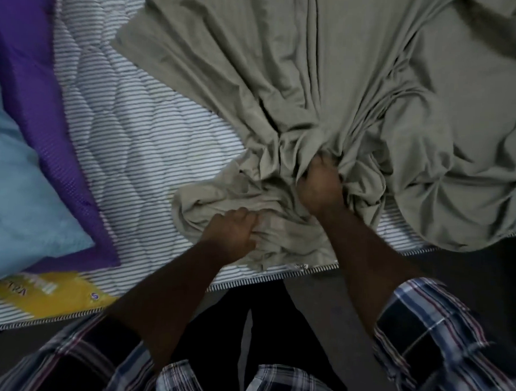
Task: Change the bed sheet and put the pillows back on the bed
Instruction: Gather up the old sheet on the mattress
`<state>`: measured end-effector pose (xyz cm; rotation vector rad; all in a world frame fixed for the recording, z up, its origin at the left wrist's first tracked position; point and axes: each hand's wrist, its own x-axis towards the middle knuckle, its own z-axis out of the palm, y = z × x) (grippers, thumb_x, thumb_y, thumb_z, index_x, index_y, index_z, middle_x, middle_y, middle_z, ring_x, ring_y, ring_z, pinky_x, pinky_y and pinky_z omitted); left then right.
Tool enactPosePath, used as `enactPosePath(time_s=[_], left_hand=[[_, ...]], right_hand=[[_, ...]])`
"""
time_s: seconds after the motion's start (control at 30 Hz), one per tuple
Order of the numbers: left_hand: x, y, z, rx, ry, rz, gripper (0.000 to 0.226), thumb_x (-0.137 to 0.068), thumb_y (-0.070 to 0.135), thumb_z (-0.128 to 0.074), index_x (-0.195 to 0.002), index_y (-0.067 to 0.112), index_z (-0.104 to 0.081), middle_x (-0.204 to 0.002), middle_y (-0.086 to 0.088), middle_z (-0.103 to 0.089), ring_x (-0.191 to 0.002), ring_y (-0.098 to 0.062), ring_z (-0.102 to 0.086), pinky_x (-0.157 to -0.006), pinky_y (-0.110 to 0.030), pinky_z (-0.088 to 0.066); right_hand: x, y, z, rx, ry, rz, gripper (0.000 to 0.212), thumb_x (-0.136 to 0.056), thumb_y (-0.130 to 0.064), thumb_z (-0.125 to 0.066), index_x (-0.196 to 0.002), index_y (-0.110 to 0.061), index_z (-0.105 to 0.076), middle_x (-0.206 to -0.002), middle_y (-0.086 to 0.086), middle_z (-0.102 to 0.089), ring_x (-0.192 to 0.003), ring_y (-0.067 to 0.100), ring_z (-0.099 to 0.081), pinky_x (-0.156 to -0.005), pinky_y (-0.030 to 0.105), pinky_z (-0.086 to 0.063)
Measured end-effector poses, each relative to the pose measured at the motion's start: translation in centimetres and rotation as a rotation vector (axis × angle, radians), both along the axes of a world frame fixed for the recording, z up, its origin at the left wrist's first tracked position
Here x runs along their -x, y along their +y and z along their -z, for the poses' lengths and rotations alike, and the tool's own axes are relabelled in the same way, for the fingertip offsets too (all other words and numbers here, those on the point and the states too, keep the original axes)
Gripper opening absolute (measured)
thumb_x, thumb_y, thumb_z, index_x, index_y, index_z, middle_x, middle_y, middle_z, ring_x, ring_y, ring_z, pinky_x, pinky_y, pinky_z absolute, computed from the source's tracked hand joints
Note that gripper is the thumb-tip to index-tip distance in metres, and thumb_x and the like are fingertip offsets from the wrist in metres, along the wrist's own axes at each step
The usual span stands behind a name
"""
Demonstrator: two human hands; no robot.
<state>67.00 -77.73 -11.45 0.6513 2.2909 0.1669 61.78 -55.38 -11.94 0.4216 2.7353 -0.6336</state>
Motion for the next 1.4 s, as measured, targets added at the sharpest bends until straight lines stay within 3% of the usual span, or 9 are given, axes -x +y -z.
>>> enactPosePath(time_s=[0.17,0.33,0.47,0.63,0.83,1.0,1.2,1.3,1.4], left_hand=[[-2.5,-3.2,0.3,0.019,0.196,0.170,0.070,-0.055,0.062,-0.076,-0.110,0.024,-0.054,-0.110,-0.004,-0.054,-0.098,-0.030,-0.056,-0.078,-0.042,-0.044],[-4.6,-3.3,0.9,-0.060,0.377,0.164,0.039,-0.070,0.042,-0.069,-0.099,0.018,-0.057,-0.091,-0.008,-0.058,-0.082,-0.032,-0.057,-0.071,-0.043,-0.042],[-5.3,-3.9,1.1,-0.038,0.154,0.092,0.038,-0.078,0.048,-0.067,-0.105,0.023,-0.059,-0.102,-0.003,-0.064,-0.097,-0.031,-0.062,-0.080,-0.040,-0.047],[-4.9,-4.4,-0.5,0.005,-0.106,-0.075,0.061,-0.084,0.049,-0.066,-0.138,0.028,-0.046,-0.135,-0.001,-0.054,-0.127,-0.026,-0.053,-0.101,-0.041,-0.044],[-1.2,-1.1,-10.1,-0.563,-0.213,-0.539,0.070,-0.085,0.017,-0.076,-0.147,0.013,-0.043,-0.134,0.004,-0.054,-0.124,-0.010,-0.051,-0.095,-0.005,-0.036],[3.7,-0.9,-21.1,-0.752,-0.103,-0.618,0.011,-0.092,0.031,-0.068,-0.092,0.021,-0.073,-0.081,0.004,-0.074,-0.079,-0.006,-0.069,-0.076,-0.028,-0.055],[6.3,-5.1,-30.2,-0.856,0.157,-0.772,0.016,-0.098,0.023,-0.062,-0.090,0.017,-0.073,-0.088,0.002,-0.073,-0.085,-0.009,-0.066,-0.077,-0.026,-0.048],[7.2,-7.4,-31.4,-0.653,0.253,-0.789,0.015,-0.097,0.024,-0.064,-0.086,0.017,-0.070,-0.083,-0.002,-0.068,-0.088,-0.024,-0.065,-0.070,-0.031,-0.039],[8.0,-6.6,-32.7,-0.522,0.286,-0.636,0.032,-0.084,0.038,-0.070,-0.110,0.019,-0.071,-0.110,-0.004,-0.070,-0.108,-0.023,-0.064,-0.084,-0.030,-0.044]], right_hand=[[-7.1,-1.8,-1.4,-0.194,0.188,-0.170,0.039,-0.077,-0.022,-0.059,-0.114,-0.008,-0.060,-0.109,0.018,-0.056,-0.099,0.039,-0.055,-0.080,0.047,-0.048],[-16.3,-6.2,0.3,0.026,-0.220,-0.381,0.026,-0.073,-0.035,-0.059,-0.088,-0.015,-0.063,-0.092,0.010,-0.062,-0.085,0.035,-0.065,-0.070,0.040,-0.055],[-16.5,-8.0,1.4,-0.114,-0.277,-0.302,0.049,-0.060,-0.038,-0.080,-0.099,-0.017,-0.059,-0.101,0.009,-0.060,-0.089,0.033,-0.059,-0.073,0.041,-0.053],[-14.0,-6.9,-0.2,0.056,-0.200,-0.163,0.027,-0.075,-0.019,-0.056,-0.098,-0.013,-0.069,-0.098,0.014,-0.069,-0.094,0.037,-0.066,-0.081,0.041,-0.053],[-9.1,-5.8,-10.1,0.325,-0.029,-0.052,0.015,-0.094,-0.014,-0.059,-0.107,-0.007,-0.060,-0.100,0.017,-0.068,-0.097,0.035,-0.062,-0.068,0.030,-0.031],[-4.9,-4.3,-22.8,0.463,0.182,0.070,0.028,-0.086,-0.033,-0.075,-0.108,-0.018,-0.066,-0.098,-0.005,-0.069,-0.092,0.013,-0.064,-0.075,0.027,-0.045],[-3.9,0.6,-32.7,0.420,0.330,0.165,0.017,-0.083,-0.026,-0.077,-0.083,-0.012,-0.067,-0.070,-0.004,-0.063,-0.059,-0.007,-0.054,-0.060,0.016,-0.043],[-2.5,2.1,-34.9,0.524,0.458,0.233,0.011,-0.086,-0.023,-0.067,-0.096,-0.019,-0.070,-0.091,0.000,-0.074,-0.089,0.007,-0.067,-0.090,0.041,-0.054],[-1.0,1.4,-37.4,0.668,0.486,0.158,0.031,-0.094,-0.006,-0.060,-0.117,-0.027,-0.063,-0.114,-0.004,-0.070,-0.104,0.008,-0.063,-0.103,0.034,-0.048]])
